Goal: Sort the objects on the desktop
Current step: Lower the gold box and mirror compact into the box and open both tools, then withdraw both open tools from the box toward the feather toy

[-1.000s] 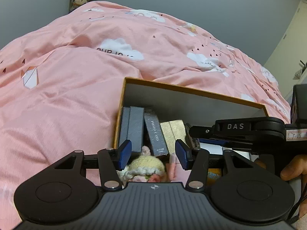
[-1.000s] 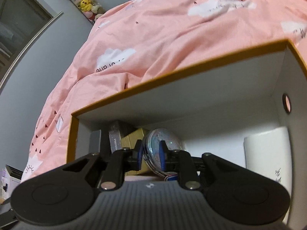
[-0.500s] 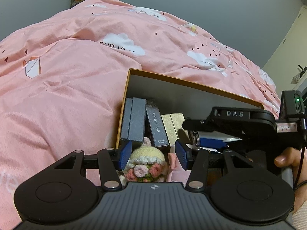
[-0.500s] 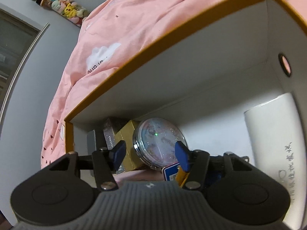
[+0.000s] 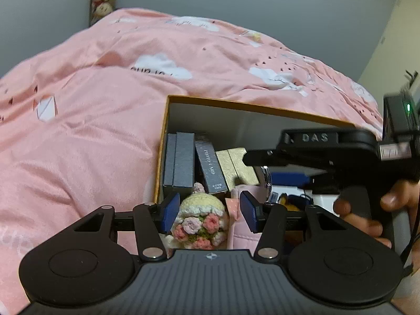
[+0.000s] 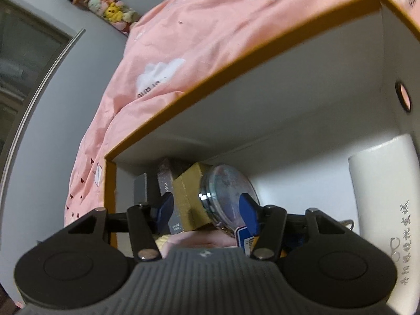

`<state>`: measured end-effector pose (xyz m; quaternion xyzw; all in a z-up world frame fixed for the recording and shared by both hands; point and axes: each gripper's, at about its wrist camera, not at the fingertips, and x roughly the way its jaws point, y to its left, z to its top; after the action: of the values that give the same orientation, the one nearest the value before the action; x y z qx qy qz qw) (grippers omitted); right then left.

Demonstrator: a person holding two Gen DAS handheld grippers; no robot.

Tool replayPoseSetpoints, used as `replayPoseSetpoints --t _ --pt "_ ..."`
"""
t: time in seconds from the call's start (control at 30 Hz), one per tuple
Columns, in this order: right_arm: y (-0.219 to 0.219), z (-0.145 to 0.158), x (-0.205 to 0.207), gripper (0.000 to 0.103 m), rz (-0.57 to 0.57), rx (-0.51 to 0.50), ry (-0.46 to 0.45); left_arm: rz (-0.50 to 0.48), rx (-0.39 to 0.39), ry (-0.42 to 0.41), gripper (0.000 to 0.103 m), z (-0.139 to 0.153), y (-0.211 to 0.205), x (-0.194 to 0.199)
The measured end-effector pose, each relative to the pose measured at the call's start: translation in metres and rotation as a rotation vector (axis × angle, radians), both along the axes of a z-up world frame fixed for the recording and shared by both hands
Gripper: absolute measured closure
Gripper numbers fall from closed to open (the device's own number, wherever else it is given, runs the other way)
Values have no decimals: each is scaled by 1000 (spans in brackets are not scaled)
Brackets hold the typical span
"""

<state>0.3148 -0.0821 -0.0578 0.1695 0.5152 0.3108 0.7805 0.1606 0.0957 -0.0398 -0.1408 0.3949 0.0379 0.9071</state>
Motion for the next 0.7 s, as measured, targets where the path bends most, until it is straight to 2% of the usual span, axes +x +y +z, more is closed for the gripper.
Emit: replayPoseSetpoints --t 0.3,0.37,0.5,0.57,0.7 --pt "7 43 -42 42 50 -123 -327 -27 -9 -44 43 5 -7 -16" --pt "5 49 -52 36 54 -146 -386 -23 -3 -52 37 6 -10 -21" --pt "-5 60 -70 30 58 -173 -469 -13 -11 -51 32 8 -10 -28" --pt "-9 64 -80 25 56 -189 -515 -5 -14 -49 23 8 -10 -32" --pt "-18 71 -103 17 56 -208 -592 -2 0 -57 20 11 -12 -43"
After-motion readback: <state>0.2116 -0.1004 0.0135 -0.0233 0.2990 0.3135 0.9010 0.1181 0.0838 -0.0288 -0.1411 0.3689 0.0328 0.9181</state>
